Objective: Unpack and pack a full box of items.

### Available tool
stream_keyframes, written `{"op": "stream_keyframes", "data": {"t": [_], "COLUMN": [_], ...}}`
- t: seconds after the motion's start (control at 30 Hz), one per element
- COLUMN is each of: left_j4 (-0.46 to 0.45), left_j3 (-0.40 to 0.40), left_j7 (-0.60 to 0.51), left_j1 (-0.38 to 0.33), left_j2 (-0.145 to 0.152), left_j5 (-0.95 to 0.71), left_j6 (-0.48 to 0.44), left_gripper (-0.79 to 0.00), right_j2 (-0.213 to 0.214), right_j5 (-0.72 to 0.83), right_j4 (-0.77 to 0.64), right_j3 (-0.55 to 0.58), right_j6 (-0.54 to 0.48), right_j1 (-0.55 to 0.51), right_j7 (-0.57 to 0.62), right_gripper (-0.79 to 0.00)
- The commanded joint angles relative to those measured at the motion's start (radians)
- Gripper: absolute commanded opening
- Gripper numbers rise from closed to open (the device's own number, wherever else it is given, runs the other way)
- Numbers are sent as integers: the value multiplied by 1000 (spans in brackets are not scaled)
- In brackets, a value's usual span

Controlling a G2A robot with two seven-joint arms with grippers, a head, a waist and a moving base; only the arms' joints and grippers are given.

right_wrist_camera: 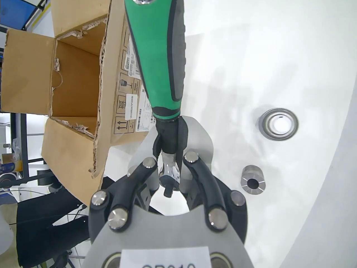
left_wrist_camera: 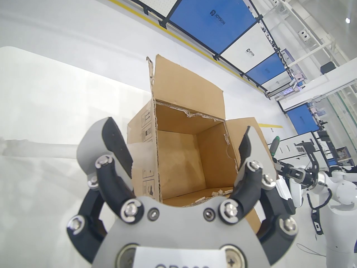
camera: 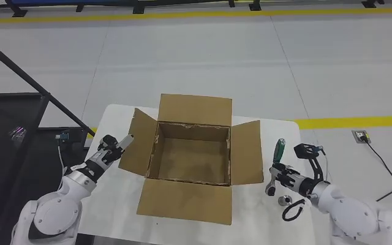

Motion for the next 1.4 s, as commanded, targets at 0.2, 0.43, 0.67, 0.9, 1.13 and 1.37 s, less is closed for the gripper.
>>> {"op": "stream_keyframes", "data": {"t": [0.2, 0.43, 0.67, 0.9, 1.13, 1.37], "left_j4": [0, 0, 0, 0, 0, 0], "left_j3": [0, 0, 0, 0, 0, 0], "left_j7": [0, 0, 0, 0, 0, 0], "left_j1": [0, 0, 0, 0, 0, 0], "left_j2": [0, 0, 0, 0, 0, 0], "left_j5": [0, 0, 0, 0, 0, 0], "left_j6": [0, 0, 0, 0, 0, 0], "left_gripper": [0, 0, 0, 0, 0, 0], "right_j2": [18, 28, 35, 36, 42, 46], "right_j5": [-63, -92, -139, -171, -229, -269], "right_j4": [134, 183, 222, 317, 374, 401], "right_j3": [-59, -98, -147, -202, -234, -256], "right_j6": [88, 106, 160, 225, 273, 314], "right_j1": [64, 52, 54, 102, 134, 145], "right_j7": [107, 99, 75, 28, 12, 5], "right_gripper": [-785, -785, -785, -785, -785, -785]}}
